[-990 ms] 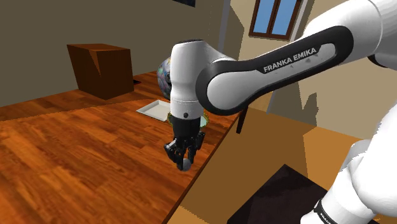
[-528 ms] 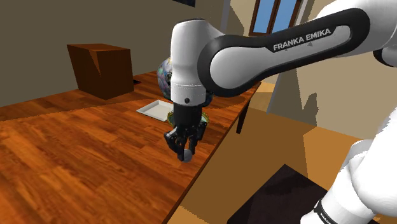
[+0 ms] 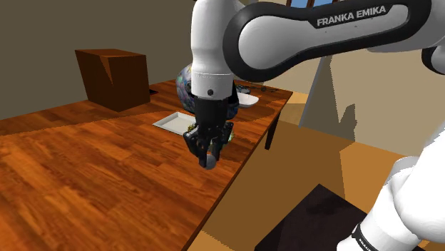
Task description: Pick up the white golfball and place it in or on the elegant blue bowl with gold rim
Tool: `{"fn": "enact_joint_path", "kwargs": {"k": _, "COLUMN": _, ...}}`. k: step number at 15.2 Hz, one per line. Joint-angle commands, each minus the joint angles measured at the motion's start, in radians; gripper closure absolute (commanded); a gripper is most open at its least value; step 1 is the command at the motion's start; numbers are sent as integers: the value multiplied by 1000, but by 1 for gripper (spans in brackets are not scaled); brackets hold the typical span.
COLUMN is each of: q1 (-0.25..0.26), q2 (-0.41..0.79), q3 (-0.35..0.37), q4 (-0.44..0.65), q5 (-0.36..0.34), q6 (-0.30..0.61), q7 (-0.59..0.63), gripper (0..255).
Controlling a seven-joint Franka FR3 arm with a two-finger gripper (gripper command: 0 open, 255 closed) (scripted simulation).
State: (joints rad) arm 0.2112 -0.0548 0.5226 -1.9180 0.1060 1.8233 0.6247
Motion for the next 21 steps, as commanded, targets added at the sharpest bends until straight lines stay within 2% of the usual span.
{"fn": "enact_joint_path", "kwargs": {"k": 1, "q1": 0, "q2": -4, "q3": -1, "q4": 24, "q5": 1, "q6": -28, "q7": 1, "gripper": 255}}
{"fn": "enact_joint_path", "kwargs": {"k": 11, "q1": -2, "q2": -5, "q3": -3, "q4": 148, "q5": -1, "q6": -152, "q7": 10, "gripper": 255}}
{"fn": "enact_joint_path", "kwargs": {"k": 21, "q1": -97, "q2": 130, "q3": -98, "q4": 317, "q5": -72, "q6": -213, "q7": -168, "gripper": 255}}
